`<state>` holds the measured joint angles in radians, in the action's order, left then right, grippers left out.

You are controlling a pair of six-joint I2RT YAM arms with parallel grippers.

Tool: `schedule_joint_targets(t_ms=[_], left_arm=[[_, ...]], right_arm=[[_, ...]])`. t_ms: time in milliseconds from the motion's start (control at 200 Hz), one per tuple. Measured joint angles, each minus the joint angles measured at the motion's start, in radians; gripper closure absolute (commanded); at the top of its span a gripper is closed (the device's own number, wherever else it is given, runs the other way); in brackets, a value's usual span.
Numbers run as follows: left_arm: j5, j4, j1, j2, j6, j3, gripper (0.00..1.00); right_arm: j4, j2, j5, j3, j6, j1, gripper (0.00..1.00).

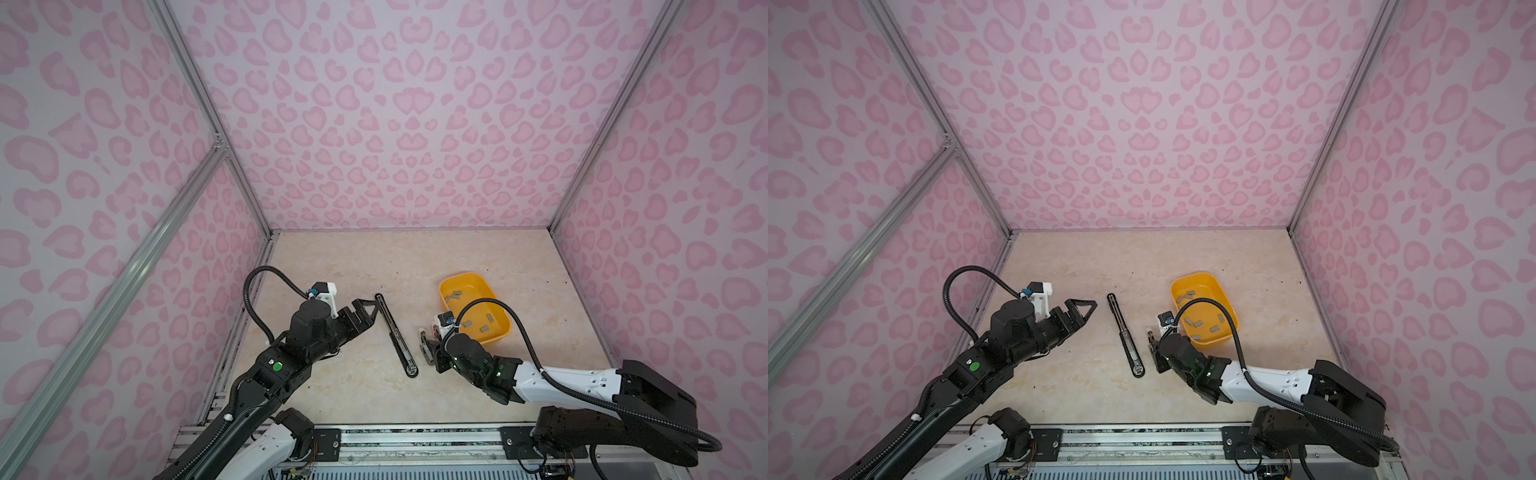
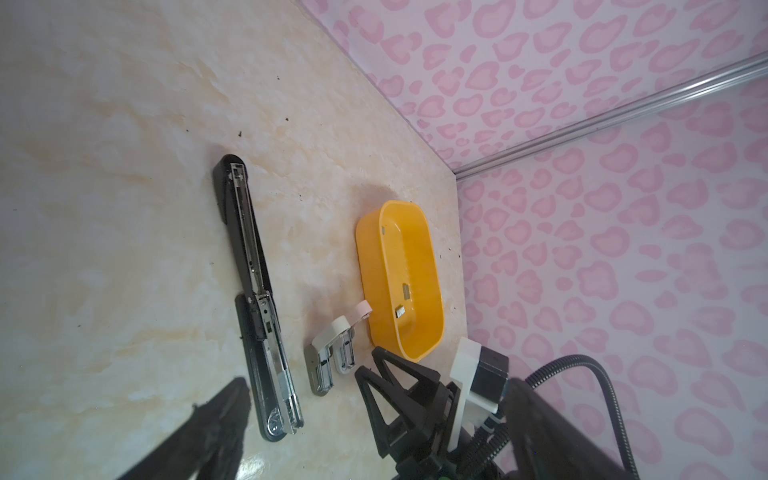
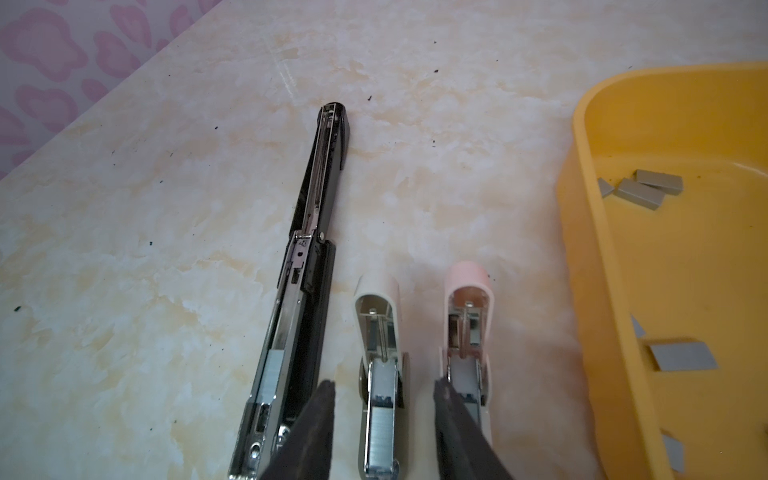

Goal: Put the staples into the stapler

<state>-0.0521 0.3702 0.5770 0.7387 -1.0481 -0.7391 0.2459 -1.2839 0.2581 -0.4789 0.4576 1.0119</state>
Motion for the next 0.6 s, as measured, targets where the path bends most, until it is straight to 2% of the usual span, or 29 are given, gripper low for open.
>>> schedule_joint_targets(t_ms=[160,290,450,600], left_arm=[[0.085,0.052,0.015,-0.014,-0.058,0.008,0.03],[0.117,0.055,0.026,0.050,-0.068,-0.009,0.04],[0.122,0.039,0.026,0.158,-0.002,-0.030,0.04],[0.149,-0.026,0.025,0.195,0.083,0.088,0.04]], right_arm=[[-0.004,-0.005,0.005,-0.032,-0.002,0.015,0.60],[-0.004,0.002,0.011,-0.035,-0.005,0.022,0.59],[-0.003,-0.004,0.010,-0.059,-0.021,0.066,0.59],[0.015,-0.022,0.011,-0.075,-0.040,0.132,0.53]])
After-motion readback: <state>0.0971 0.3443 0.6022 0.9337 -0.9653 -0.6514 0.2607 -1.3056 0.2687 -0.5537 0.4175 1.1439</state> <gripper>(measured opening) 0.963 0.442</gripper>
